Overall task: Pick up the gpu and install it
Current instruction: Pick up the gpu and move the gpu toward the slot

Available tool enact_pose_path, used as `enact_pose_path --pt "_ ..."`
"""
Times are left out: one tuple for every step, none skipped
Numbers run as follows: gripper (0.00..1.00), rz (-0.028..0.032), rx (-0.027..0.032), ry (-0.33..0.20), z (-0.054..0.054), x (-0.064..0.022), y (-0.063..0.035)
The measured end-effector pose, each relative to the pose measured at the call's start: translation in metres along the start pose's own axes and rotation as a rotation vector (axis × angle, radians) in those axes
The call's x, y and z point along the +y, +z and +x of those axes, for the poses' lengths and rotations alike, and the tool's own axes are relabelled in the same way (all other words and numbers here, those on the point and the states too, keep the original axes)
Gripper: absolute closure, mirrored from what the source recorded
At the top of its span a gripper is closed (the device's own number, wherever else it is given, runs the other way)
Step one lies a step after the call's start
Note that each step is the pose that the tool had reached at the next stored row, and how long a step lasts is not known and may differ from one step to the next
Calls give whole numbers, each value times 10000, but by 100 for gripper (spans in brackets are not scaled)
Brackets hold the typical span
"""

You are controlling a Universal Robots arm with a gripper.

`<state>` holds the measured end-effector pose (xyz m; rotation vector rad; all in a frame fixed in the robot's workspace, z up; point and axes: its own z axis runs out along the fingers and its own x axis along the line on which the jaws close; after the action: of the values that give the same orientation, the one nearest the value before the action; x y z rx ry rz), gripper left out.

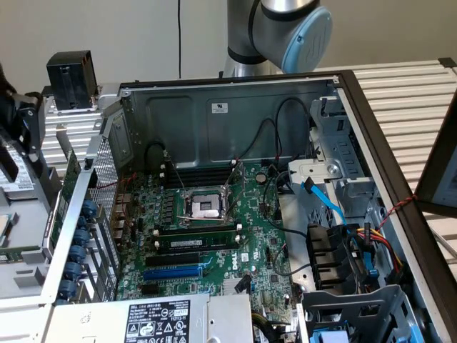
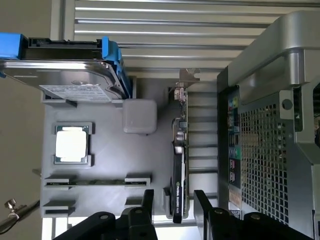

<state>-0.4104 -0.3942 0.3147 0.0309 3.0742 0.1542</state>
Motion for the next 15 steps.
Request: enact_pose_path --pt "55 -1 2 -18 1 12 19" --pt "55 -3 3 -37 3 20 39" --pt "55 -5 5 -63 4 30 58" --pt "55 -7 8 -94 5 35 77" --pt "55 -8 12 -127 0 34 91" --pt "55 -9 18 -158 -9 34 96" --pt "55 -13 18 -194 -11 33 108" --pt "55 -16 24 -243 -12 32 119" --pt "55 -27 22 -293 -11 31 130" --pt "55 -47 16 -321 -12 26 137" --pt "55 -72 -8 -332 -11 19 142" --pt "55 -93 -57 -341 -12 10 147" --pt "55 -113 -123 -347 -11 0 148" --pt "55 -150 -198 -353 -12 -12 149" --pt "55 -220 -239 -352 -12 -36 152"
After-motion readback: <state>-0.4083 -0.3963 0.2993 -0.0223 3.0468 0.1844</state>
